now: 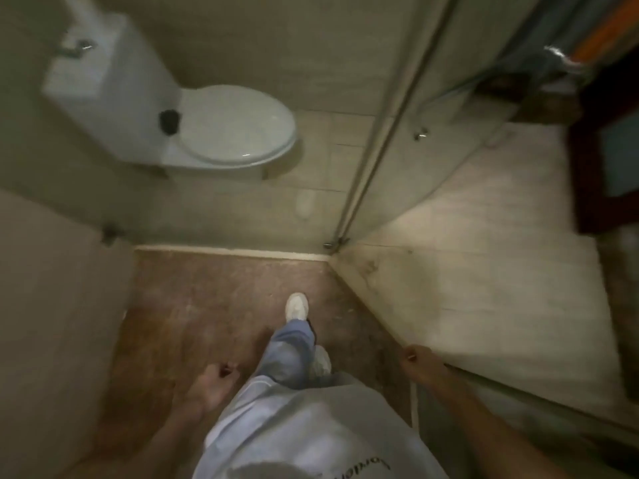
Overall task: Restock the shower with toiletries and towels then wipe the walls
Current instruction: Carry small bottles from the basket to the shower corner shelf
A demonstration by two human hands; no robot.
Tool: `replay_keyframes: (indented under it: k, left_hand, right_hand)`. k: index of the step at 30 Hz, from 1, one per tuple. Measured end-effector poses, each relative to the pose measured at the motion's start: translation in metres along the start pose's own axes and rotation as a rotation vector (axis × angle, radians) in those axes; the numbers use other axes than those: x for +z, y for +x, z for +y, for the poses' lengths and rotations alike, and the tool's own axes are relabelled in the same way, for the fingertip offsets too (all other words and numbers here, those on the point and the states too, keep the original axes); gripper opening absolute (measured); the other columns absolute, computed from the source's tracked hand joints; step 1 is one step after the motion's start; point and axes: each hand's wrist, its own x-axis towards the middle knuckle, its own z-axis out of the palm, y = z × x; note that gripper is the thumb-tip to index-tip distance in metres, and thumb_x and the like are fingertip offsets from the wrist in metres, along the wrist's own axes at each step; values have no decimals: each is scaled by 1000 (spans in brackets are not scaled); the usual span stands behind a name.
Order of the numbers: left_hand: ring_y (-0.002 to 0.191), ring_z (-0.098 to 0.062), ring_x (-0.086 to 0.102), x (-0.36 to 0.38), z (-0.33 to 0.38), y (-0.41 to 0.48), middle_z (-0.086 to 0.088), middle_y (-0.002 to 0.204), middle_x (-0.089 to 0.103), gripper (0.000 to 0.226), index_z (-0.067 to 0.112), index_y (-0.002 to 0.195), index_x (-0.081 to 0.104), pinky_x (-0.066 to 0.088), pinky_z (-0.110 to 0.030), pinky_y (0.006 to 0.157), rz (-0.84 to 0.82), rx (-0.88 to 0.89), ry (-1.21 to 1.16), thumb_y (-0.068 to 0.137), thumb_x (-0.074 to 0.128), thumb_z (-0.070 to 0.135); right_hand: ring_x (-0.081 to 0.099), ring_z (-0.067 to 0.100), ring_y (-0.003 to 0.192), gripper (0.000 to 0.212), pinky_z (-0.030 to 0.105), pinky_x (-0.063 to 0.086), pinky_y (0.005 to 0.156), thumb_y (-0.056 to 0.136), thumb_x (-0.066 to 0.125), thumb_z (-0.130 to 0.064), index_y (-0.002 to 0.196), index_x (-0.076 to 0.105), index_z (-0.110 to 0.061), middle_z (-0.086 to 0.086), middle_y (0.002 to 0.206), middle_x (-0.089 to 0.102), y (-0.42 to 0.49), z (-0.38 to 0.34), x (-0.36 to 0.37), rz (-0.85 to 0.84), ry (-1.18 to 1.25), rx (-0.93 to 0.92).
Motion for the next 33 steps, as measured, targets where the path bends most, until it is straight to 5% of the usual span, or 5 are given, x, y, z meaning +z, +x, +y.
replay_keyframes:
  k: [9, 17, 21, 27, 33]
  left_hand:
    - [84, -26, 64, -28, 249, 66, -15, 94, 70, 16, -2, 108, 70, 43, -21, 71, -121, 327, 454, 97, 62, 8]
    - [88, -22, 61, -7, 433, 67, -14, 96, 70, 16, 6, 112, 65, 47, -17, 75, -232, 592, 624, 97, 60, 6]
    - [102, -31, 68, 14, 458, 73, -14, 106, 73, 22, 6, 118, 67, 49, -40, 99, -333, 547, 720, 98, 62, 14]
    - [86, -22, 64, 57, 482, 68, -15, 105, 69, 15, 4, 111, 66, 52, -19, 61, -372, 440, 690, 100, 59, 13]
    - [87, -26, 68, 134, 546, 79, -11, 94, 73, 15, 6, 106, 69, 49, -30, 70, -326, 335, 552, 101, 58, 15]
  right_hand:
    - [70, 18, 87, 27, 25, 52, 78, 95, 64, -26, 69, 60, -32, -4, 81, 69, -39, 49, 30, 169, 563, 285]
    - [67, 21, 106, 23, 33, 52, 95, 91, 59, -39, 109, 70, -29, -1, 109, 71, -60, 58, 76, 141, 826, 487]
    - [66, 22, 106, 12, 31, 51, 91, 91, 62, -37, 101, 67, -32, 2, 111, 71, -53, 58, 69, 157, 909, 552]
    - [68, 25, 99, 14, 34, 54, 87, 97, 62, -29, 108, 61, -20, 7, 111, 66, 2, 70, 5, 236, 1062, 575]
    - [68, 29, 95, 15, 34, 51, 82, 93, 60, -23, 100, 68, -12, 10, 102, 71, 89, 122, -103, 220, 1040, 472]
